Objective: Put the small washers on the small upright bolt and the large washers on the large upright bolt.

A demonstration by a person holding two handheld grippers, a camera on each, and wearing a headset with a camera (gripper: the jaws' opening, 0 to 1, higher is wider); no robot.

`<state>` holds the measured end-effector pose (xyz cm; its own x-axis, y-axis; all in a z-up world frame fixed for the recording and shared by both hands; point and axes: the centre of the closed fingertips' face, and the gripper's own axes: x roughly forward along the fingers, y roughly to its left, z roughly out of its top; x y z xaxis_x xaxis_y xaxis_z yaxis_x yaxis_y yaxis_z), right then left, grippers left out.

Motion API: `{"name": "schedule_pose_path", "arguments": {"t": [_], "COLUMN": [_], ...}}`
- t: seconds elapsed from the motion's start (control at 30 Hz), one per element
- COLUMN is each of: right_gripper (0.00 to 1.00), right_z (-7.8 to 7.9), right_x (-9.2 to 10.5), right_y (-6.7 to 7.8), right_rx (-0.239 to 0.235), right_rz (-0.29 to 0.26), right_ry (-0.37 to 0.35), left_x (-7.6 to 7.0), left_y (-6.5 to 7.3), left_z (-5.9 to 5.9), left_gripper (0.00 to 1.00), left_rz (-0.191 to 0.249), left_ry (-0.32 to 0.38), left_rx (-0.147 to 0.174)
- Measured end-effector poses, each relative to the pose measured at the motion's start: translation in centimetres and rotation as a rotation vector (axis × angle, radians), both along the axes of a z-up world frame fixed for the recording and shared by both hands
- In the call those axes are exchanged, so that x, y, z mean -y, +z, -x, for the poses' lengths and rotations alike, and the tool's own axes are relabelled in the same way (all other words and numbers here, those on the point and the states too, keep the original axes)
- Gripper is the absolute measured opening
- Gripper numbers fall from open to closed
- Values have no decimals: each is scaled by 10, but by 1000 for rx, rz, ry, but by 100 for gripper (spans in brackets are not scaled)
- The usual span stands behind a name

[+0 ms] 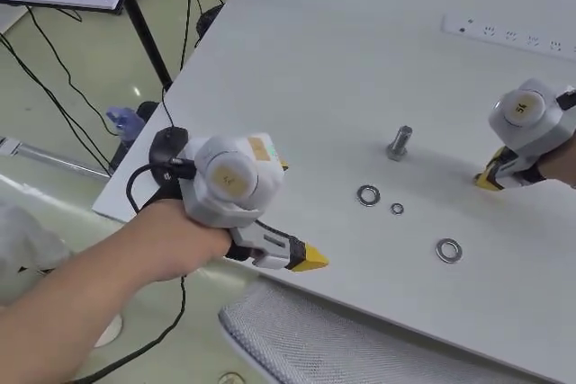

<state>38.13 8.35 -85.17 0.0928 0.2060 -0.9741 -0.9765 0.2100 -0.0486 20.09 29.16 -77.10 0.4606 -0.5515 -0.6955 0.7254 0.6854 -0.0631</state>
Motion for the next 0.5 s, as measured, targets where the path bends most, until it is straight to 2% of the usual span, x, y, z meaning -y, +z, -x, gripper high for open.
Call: {"name": "schedule_pose_path", "arguments": {"t": [0.33,0.5], "right_gripper": [24,24], "right_z": [4,6], "right_x": [-11,-22], "right_y": [24,32], "right_rx": [17,29], "right_rz": [-32,-44], "right_ry": [24,68], "left_x": [2,3], "left_y": [7,9], "left_z": [2,3], "left_gripper": [83,83], "left_rz": [5,8], "left_ry": [-2,1], "left_rx": [15,20]}}
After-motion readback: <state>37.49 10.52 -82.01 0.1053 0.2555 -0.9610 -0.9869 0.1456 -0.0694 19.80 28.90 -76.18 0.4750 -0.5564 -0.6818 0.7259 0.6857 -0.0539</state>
